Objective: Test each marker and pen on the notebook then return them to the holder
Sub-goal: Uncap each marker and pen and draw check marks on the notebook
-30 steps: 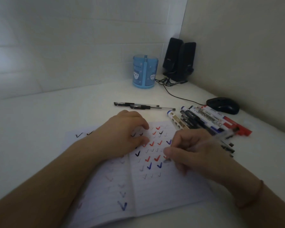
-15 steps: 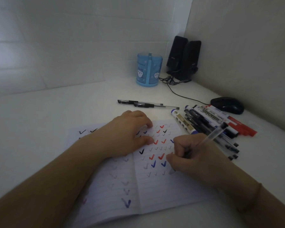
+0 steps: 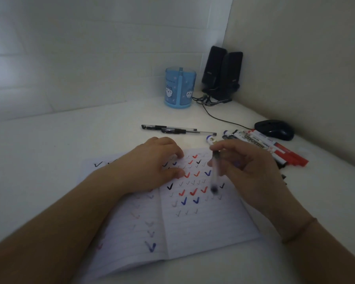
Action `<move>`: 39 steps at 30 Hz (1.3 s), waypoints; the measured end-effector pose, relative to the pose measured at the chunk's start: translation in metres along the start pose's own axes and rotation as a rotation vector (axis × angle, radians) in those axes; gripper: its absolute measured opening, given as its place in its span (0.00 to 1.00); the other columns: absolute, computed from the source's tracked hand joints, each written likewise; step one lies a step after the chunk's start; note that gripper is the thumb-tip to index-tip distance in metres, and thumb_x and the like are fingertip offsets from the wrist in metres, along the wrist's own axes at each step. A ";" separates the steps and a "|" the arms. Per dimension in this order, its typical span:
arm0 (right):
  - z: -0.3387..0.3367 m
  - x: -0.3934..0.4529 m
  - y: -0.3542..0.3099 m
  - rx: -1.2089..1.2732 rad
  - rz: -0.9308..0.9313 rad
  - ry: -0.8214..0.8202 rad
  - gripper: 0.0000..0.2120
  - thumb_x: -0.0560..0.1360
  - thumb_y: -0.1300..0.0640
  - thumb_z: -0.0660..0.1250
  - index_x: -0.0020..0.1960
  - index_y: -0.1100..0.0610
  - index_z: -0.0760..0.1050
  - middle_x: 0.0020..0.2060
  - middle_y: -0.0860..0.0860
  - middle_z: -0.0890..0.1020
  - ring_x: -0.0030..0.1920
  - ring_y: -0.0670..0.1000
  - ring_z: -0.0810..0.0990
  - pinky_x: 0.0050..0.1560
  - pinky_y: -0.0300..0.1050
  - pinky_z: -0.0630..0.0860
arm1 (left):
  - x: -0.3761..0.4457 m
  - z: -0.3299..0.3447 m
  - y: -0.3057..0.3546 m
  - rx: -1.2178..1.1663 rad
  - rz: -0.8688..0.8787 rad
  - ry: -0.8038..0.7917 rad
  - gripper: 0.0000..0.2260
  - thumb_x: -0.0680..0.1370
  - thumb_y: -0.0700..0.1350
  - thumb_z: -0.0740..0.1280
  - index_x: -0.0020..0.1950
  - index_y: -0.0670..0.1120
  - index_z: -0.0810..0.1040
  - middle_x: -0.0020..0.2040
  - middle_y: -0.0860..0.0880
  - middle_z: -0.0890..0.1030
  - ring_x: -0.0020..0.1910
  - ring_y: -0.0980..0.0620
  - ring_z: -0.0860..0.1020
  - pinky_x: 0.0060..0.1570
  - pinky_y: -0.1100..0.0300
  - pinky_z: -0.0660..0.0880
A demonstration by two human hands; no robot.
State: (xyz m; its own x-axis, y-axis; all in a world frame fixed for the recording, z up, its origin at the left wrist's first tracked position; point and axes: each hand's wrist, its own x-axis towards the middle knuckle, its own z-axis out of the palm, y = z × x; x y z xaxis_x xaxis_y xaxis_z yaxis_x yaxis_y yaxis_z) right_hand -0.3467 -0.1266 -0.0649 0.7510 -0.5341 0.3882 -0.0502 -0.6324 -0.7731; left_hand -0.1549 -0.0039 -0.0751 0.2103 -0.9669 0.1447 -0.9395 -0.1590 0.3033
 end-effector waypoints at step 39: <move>-0.210 -0.362 0.118 -0.686 0.664 0.523 0.10 0.73 0.47 0.67 0.53 0.48 0.76 0.40 0.39 0.79 0.44 0.47 0.79 0.40 0.47 0.77 | 0.040 0.119 0.303 0.046 0.913 0.023 0.17 0.77 0.58 0.59 0.62 0.52 0.74 0.60 0.53 0.75 0.59 0.51 0.73 0.57 0.52 0.72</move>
State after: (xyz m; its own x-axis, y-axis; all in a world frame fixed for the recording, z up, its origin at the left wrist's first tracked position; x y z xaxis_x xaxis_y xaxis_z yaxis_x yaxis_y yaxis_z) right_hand -0.7632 -0.1259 -0.1914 0.0731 -0.9551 0.2871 -0.8217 -0.2209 -0.5255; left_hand -0.4633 -0.1148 -0.0895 -0.6146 -0.7169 0.3290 -0.7535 0.6570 0.0240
